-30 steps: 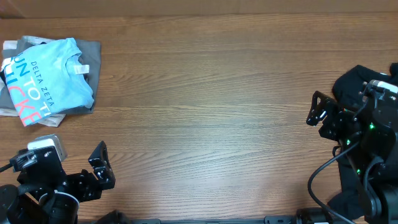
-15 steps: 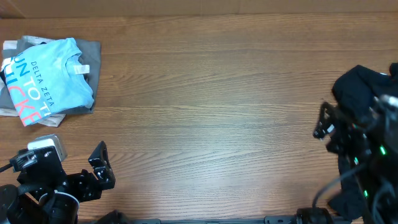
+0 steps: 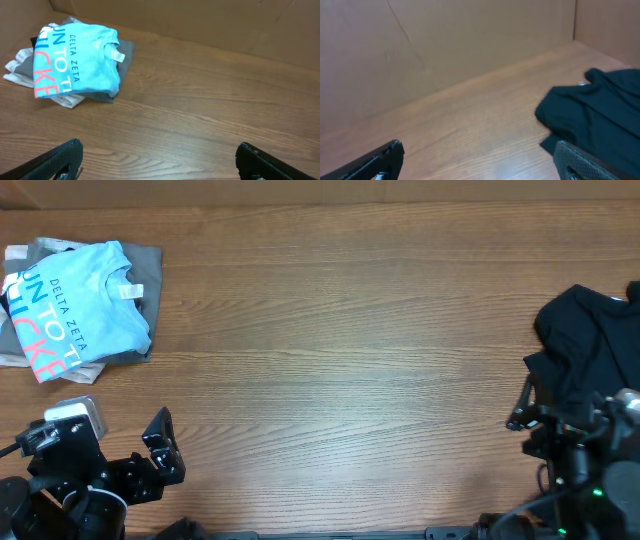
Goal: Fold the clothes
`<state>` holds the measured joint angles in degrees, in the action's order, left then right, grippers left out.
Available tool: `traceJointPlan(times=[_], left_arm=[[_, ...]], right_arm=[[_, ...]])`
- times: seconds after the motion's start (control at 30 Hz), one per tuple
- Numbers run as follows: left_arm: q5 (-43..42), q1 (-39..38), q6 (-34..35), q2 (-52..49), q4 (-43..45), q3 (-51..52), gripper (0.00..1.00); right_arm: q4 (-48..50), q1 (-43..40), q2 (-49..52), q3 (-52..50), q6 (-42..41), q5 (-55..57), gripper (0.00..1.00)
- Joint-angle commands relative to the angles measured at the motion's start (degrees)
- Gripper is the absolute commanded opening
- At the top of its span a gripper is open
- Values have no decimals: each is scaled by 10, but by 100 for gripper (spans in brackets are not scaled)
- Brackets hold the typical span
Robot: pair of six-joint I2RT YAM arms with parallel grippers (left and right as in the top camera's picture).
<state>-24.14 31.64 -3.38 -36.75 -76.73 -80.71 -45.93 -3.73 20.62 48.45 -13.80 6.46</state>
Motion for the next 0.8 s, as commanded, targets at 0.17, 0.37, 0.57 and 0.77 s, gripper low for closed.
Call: traceJointPlan(times=[0.17,0.37,0.57,0.77], left_arm=[[4,2,-9,1,2,-2,100],[4,2,-9,1,2,-2,100],[4,2,-9,1,2,-2,100],[4,2,-9,1,2,-2,100]], right_arm=[[242,-2,-98,-252,21,-24,100],[390,-1,-134,-363,53,-79,100],[455,2,-136,-416,53,-90,100],[474,33,-143,-436,86,-89,100]])
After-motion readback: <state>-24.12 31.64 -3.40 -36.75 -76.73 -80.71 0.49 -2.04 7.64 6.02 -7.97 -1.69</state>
